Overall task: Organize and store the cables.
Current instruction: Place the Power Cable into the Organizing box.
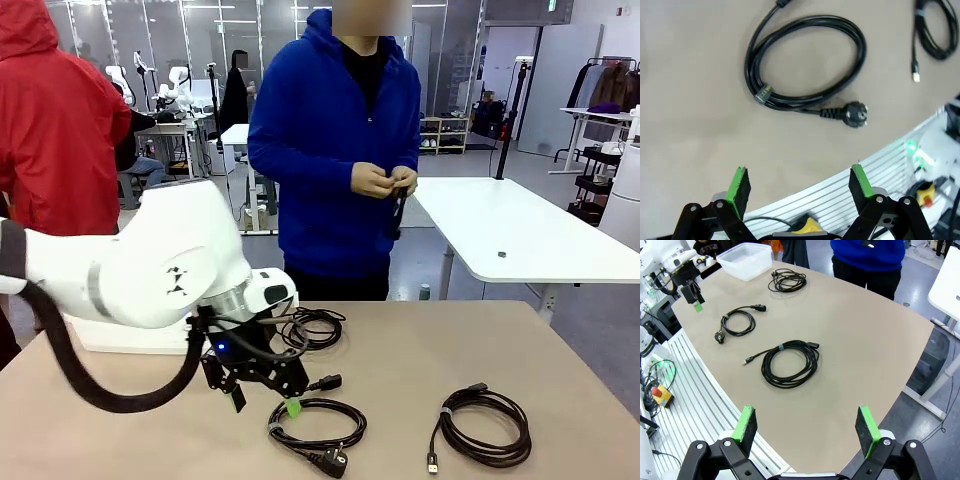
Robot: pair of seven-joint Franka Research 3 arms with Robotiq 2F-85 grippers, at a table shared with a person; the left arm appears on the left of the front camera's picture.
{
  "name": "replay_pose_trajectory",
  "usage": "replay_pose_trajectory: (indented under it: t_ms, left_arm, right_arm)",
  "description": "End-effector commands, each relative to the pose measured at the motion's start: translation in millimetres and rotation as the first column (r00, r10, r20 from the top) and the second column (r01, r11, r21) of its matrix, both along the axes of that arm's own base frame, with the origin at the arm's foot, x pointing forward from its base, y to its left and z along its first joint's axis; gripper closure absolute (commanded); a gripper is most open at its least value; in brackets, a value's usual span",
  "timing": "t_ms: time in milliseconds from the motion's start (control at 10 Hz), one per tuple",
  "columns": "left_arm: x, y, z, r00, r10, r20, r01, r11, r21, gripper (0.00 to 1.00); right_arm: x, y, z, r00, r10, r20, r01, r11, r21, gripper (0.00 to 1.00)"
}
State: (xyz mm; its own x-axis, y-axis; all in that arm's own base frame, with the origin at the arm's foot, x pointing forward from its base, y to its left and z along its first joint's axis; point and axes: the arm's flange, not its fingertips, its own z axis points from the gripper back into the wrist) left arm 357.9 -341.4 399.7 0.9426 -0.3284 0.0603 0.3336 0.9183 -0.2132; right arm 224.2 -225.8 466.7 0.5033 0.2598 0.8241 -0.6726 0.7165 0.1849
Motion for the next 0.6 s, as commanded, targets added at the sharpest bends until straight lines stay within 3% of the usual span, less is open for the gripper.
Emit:
replay_pose_trajectory:
  t_ms: [0,200,500]
  left_arm:
    - [8.6,-17.1,-4.1,0.995,0.093,-0.028,-0.091,0.995,0.049,0.00]
    - [14.6,-22.0,-20.2,0.986,0.168,0.021,-0.169,0.979,0.113,0.00]
    - [14.3,-24.3,-50.7,0.964,0.261,0.056,-0.265,0.960,0.095,0.00]
  right_arm:
    - [-0.5,-1.2,1.6,1.000,0.012,0.017,-0.012,1.000,-0.002,0.00]
    - [-0.5,-1.2,1.6,1.000,0.012,0.017,-0.012,1.000,-0.002,0.00]
    - [-0.5,-1.2,1.6,1.000,0.012,0.017,-0.012,1.000,-0.002,0.00]
